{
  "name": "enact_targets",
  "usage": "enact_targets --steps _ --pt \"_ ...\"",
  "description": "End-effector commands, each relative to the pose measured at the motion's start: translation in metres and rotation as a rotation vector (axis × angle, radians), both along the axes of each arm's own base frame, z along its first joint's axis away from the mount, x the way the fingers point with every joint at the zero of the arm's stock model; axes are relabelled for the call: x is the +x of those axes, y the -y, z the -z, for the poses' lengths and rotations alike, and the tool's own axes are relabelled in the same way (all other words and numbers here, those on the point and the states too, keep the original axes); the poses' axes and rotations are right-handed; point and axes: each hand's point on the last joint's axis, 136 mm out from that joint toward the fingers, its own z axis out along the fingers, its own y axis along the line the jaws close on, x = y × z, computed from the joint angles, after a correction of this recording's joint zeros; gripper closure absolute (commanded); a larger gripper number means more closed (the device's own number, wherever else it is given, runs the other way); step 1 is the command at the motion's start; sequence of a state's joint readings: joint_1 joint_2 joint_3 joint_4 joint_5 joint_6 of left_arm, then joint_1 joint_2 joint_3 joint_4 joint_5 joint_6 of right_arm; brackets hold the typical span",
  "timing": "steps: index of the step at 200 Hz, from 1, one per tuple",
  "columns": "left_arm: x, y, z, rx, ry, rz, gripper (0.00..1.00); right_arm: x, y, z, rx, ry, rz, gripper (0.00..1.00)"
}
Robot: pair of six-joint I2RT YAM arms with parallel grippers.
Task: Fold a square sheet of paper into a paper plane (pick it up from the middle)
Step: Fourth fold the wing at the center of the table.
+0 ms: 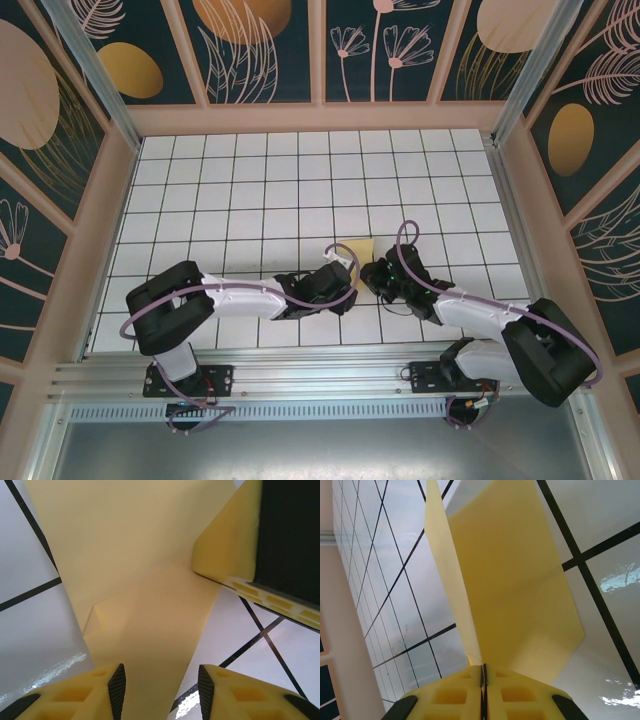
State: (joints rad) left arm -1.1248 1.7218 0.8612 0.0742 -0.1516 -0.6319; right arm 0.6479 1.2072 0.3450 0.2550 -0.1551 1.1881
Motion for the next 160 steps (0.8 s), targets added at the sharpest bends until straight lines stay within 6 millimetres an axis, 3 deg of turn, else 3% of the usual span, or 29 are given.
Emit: enact_targets --steps 1,57,105,160 --pt "-0.002 -0.002 0.008 0.04 0.006 0.009 0.56 0.005 -0.005 -0.007 0.014 0.014 -0.003 0.89" --pt "0.003 -0.007 0.015 0.099 0.025 -0.015 0.6 0.007 -0.008 -0.01 0.022 0.017 -0.008 0.89" --pt "0.005 -0.005 0.008 0.08 0.039 -0.027 0.71 0.006 -0.007 -0.009 0.013 0.012 -0.014 0.89" --pt "0.008 -0.001 -0.001 0.055 0.049 -0.032 0.67 0.004 -0.007 -0.006 0.003 0.003 -0.024 0.88"
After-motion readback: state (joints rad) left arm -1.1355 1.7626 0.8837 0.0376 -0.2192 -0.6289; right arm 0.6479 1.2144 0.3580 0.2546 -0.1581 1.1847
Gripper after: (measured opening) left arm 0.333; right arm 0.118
